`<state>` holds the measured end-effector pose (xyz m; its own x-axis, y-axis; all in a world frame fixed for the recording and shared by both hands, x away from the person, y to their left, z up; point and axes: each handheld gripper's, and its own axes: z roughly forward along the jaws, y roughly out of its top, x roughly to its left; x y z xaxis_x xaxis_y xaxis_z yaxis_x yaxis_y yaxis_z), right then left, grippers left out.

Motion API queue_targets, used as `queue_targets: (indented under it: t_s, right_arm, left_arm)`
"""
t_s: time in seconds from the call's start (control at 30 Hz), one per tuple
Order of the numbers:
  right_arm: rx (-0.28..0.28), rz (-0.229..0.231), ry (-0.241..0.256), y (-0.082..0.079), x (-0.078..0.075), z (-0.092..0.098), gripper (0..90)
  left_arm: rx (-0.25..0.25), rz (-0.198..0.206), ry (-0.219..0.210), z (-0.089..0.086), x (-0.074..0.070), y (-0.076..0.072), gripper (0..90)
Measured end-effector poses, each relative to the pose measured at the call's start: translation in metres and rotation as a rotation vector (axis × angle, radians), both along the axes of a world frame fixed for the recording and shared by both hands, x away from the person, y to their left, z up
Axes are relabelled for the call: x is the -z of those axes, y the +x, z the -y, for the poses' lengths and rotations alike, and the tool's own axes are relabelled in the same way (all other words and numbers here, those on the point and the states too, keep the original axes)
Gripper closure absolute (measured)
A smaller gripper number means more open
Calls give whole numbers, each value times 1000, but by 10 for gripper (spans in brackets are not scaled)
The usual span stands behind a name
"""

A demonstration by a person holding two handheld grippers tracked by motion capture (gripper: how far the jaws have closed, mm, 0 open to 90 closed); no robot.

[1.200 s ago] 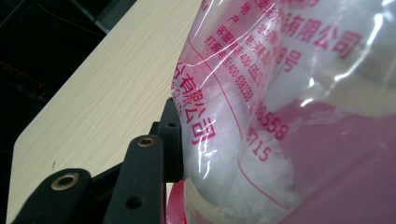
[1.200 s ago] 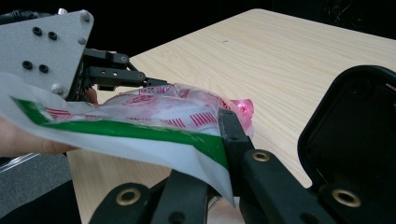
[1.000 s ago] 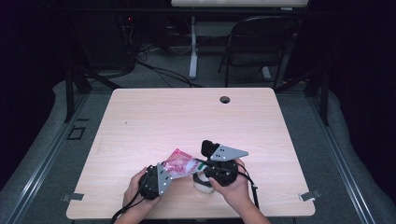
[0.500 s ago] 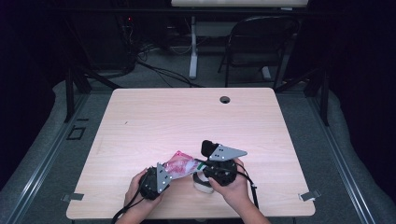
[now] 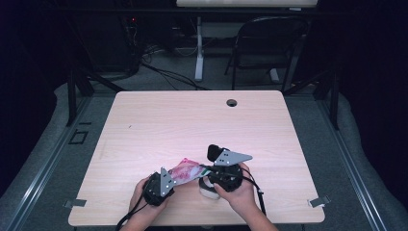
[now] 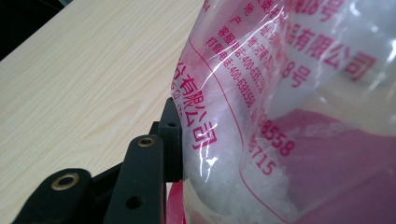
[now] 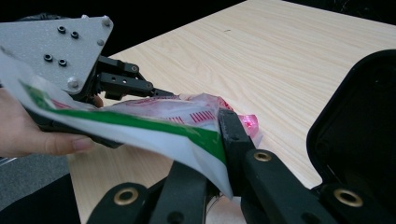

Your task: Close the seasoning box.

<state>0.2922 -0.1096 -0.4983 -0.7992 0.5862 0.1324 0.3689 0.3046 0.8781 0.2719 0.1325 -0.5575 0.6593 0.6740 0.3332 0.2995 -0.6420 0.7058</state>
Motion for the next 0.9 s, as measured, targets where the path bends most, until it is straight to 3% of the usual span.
queue_targets:
  t_s: [0.43,0.9]
  right_arm:
    - [-8,-19,12,1,1,1,838]
    - [-3,-21,20,1,2,1,791]
  left_arm:
    - [-18,-86,-79,-8,11,7,671]
    - [-35,-121,-149,-15,13,11,671]
